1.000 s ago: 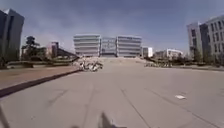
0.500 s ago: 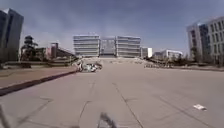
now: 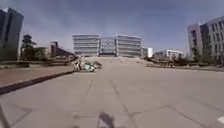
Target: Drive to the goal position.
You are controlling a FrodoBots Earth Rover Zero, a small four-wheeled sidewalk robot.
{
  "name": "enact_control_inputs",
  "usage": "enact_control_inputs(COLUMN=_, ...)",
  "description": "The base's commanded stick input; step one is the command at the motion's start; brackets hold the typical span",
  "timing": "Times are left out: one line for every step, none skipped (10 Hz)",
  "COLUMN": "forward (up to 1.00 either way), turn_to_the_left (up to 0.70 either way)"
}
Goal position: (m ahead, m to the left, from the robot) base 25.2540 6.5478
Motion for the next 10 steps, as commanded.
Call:
enact_control_inputs(forward=1.00, turn_to_the_left=0.00)
enact_control_inputs(forward=1.00, turn_to_the_left=0.00)
enact_control_inputs(forward=1.00, turn_to_the_left=0.00)
enact_control_inputs(forward=1.00, turn_to_the_left=0.00)
enact_control_inputs(forward=1.00, turn_to_the_left=0.00)
enact_control_inputs(forward=1.00, turn_to_the_left=0.00)
enact_control_inputs(forward=1.00, turn_to_the_left=0.00)
enact_control_inputs(forward=1.00, turn_to_the_left=0.00)
enact_control_inputs(forward=1.00, turn_to_the_left=0.00)
enact_control_inputs(forward=1.00, turn_to_the_left=0.00)
